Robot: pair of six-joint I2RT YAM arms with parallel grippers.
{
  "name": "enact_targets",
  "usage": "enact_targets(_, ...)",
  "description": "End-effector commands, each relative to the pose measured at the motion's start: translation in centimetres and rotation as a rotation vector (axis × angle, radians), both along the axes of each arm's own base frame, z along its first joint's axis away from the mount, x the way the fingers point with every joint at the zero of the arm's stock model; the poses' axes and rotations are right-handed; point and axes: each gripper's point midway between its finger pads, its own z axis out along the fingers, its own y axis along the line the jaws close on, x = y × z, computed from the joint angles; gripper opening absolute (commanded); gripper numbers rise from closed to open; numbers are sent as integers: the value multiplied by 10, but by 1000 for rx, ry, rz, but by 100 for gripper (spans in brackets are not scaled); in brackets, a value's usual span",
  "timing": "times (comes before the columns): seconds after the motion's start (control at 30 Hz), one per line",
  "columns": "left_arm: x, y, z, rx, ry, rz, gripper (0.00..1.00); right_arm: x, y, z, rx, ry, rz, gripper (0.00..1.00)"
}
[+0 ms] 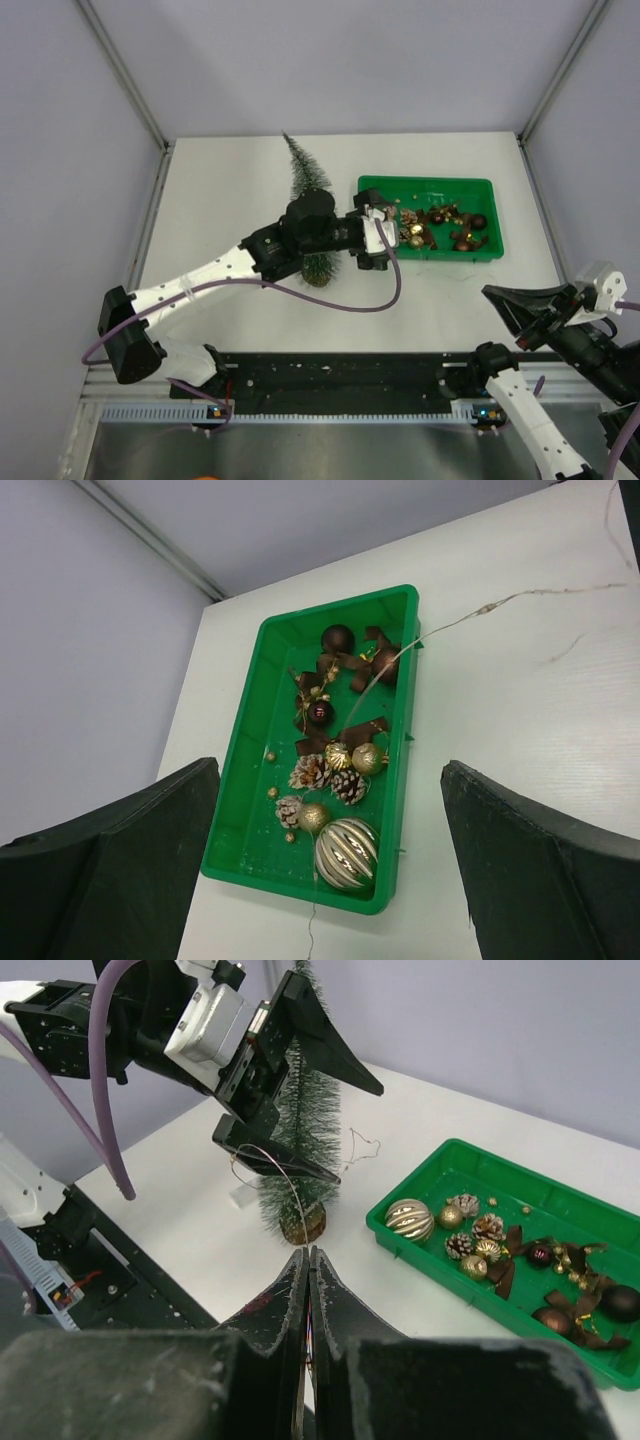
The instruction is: Decorate the small christmas tree
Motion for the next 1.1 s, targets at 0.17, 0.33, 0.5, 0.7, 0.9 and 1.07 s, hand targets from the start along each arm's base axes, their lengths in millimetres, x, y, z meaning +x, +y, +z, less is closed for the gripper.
enact_targets(0.17,-39,-3,11,-15,105,-97,75,-8,-4,12,13,-39,-11,0)
enact_targets(0.33,-55,5,0,3,149,-109,40,-9,-3,20,18,-58,-4,0)
enact_targets(0.5,-71,13,0,2,202,-119,20,-5,-5,29,18,-72,-18,0)
enact_targets(0.7,-87,34,7,-37,275,-85,11,33,-10,24,1,-46,-118,0)
enact_targets(0.9,-101,70,7,-47,308,-38,10,68,3,37,26,-79,-104,0)
enact_targets(1.07,-100,97,0,-50,300,35,9,90,21,76,43,-149,-29,0)
